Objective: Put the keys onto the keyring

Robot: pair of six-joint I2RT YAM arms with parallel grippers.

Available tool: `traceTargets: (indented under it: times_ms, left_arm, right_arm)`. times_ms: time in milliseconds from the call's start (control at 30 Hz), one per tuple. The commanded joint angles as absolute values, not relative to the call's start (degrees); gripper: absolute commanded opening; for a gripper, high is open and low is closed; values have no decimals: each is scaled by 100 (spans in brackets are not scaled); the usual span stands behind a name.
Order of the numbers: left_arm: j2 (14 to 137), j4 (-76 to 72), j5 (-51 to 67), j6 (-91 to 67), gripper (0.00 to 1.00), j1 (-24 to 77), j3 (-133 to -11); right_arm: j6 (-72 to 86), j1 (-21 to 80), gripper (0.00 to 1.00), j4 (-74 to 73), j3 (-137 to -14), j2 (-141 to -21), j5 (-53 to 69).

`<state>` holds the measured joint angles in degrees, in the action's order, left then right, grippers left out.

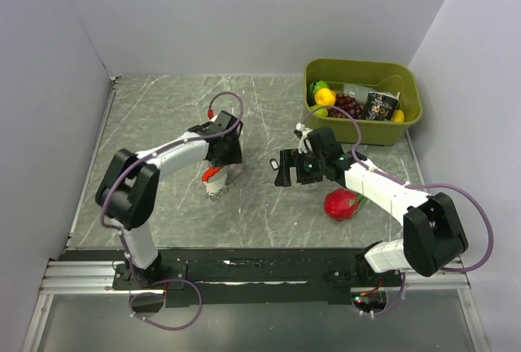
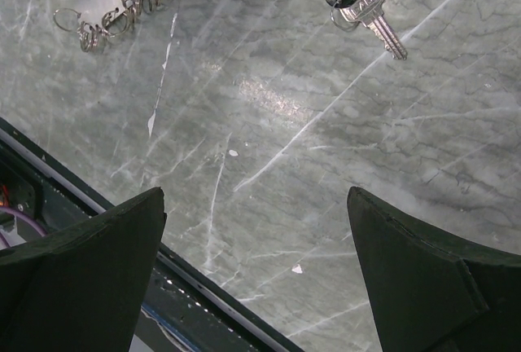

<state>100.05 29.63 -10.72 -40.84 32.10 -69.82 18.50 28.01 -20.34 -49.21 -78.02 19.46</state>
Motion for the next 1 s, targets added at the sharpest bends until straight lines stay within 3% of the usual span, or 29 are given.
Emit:
traceTargets:
  times_ms: [0, 267, 700, 933, 967]
  left_arm:
    - [10493, 2813, -800, -3964, 62, 3243, -7365]
    - [10872, 2610, -483, -3990, 61, 3322, -7182]
    - [10011, 2127, 79, -4193, 60, 3516, -6038]
    - [9589, 2197, 9, -4070, 65, 3516, -6451]
    - [9484, 2215, 9, -4087, 72, 3507, -6529]
  right_arm:
    - [1767, 2839, 100, -2030, -5150, -7708, 1854]
    - [1767, 2839, 100, -2022, -5142, -7769, 1846]
    - [1767, 2839, 100, -1951, -5256, -7989, 1960]
    - [1749, 2839, 100, -1978, -5317, -7972, 1995]
    - [1749, 2839, 99, -1978, -5317, -7963, 1995]
